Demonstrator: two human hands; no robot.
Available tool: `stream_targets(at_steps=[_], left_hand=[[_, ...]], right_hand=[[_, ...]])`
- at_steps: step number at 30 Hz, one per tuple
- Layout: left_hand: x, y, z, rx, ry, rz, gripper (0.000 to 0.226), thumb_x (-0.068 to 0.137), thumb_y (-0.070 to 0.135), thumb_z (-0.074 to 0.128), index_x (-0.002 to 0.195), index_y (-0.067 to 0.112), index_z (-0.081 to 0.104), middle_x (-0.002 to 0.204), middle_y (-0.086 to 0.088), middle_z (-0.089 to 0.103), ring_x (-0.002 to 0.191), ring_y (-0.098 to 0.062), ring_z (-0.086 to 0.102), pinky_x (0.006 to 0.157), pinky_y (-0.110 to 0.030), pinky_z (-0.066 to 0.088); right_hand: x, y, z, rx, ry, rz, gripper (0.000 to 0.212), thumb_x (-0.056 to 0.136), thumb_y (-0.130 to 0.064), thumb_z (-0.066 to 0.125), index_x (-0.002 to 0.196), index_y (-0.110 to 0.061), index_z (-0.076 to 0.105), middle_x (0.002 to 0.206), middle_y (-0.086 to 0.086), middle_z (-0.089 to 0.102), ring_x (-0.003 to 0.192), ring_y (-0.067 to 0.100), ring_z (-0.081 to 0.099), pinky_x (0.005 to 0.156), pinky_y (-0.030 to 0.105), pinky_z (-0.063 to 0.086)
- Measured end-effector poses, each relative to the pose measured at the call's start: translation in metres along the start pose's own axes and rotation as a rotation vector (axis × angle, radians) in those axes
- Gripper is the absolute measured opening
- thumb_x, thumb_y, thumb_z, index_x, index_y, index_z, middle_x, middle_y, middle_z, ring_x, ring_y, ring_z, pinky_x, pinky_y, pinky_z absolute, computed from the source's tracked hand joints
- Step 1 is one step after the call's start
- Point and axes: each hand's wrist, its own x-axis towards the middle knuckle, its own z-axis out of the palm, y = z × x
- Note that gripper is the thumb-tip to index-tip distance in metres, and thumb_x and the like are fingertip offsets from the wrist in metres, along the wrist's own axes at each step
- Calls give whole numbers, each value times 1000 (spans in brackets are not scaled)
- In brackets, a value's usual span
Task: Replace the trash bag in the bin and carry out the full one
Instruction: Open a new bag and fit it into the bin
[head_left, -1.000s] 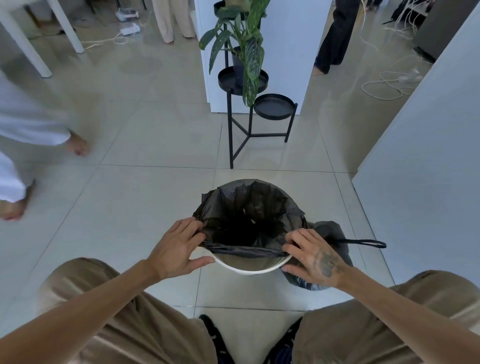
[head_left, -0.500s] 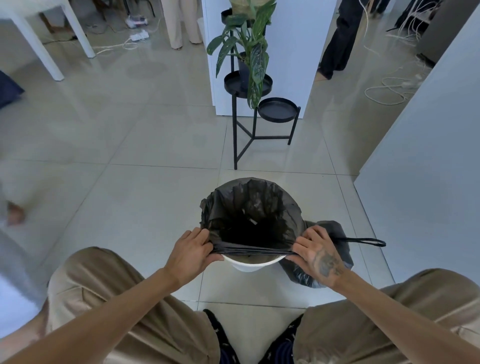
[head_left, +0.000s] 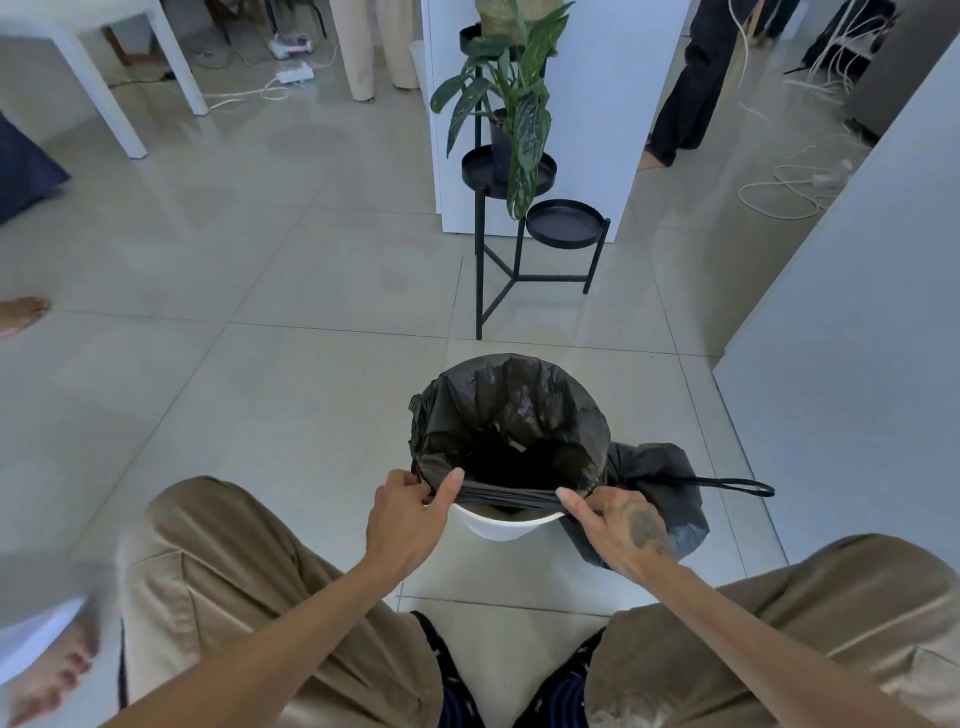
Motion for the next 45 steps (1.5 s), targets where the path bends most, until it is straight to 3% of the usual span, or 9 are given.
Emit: stream_targets(at_steps=[5, 11, 16, 23, 27, 31, 37, 42, 45], left_hand=[[-11, -5, 14, -67, -30, -88, 100, 69, 94, 41, 126, 15, 64, 139, 8, 47, 122, -16, 52, 99, -40, 51], [-8, -1, 17, -123, -66, -76, 102, 64, 96, 47, 132, 20, 56, 146, 7, 46, 127, -17, 53, 101, -43, 51], [-16, -8, 16, 103, -43, 46, 95, 73, 93, 33, 132, 25, 61, 153, 7, 41, 135, -19, 46, 101, -44, 49], [-11, -1, 6, 151, -53, 51, 90, 81, 89, 21, 104, 18, 72, 133, 4, 56, 104, -17, 62, 79, -31, 42], [-4, 3, 2, 175, -76, 24, 92, 75, 93, 8, 66, 18, 59, 96, 2, 64, 74, -17, 62, 71, -33, 51], [-8, -12, 7, 191, -172, -121, 88, 72, 93, 4, 60, 16, 46, 67, -4, 58, 64, -21, 57, 73, -40, 53], [15, -7, -3, 23, -11, -262, 105, 72, 97, 8, 61, 8, 63, 72, -10, 68, 70, -29, 66, 69, -39, 51], [39, 5, -23, -264, 240, -245, 69, 92, 73, 30, 74, 11, 54, 77, -8, 63, 78, -33, 63, 78, -48, 53], [51, 23, -24, -399, 212, -114, 62, 95, 67, 39, 122, 16, 59, 122, -4, 64, 115, -28, 60, 99, -49, 49]], right_hand=[[-4, 2, 8, -78, -51, -12, 90, 77, -89, 13, 63, -19, 68, 66, -5, 61, 59, 9, 57, 53, 24, 45], [0, -5, 2, -297, -218, -73, 101, 72, -92, 5, 110, -27, 73, 110, -4, 66, 101, 19, 61, 81, 33, 51], [-5, -12, 2, -569, -463, -137, 72, 88, -67, 49, 146, -25, 42, 148, -3, 46, 131, 27, 48, 104, 44, 41], [-7, -36, 3, -775, -523, -128, 68, 95, -57, 50, 148, -17, 37, 153, 5, 40, 131, 31, 47, 102, 43, 42], [2, -36, 1, -566, -571, -5, 87, 86, -82, 30, 144, -20, 46, 147, 6, 50, 133, 29, 49, 105, 43, 41], [0, -22, -1, -106, -671, 131, 92, 86, -83, 13, 147, -24, 47, 150, 7, 49, 135, 29, 48, 109, 43, 39], [-3, -12, -3, 737, -242, 538, 78, 88, -76, 38, 75, -7, 71, 68, 6, 64, 59, 17, 57, 59, 29, 46], [23, -4, -15, 679, 200, 470, 50, 102, -49, 41, 84, -11, 68, 85, 10, 71, 82, 28, 65, 79, 43, 52], [45, -11, -20, 600, 232, 303, 42, 104, -45, 37, 116, -14, 62, 113, 10, 66, 110, 31, 60, 90, 39, 44]])
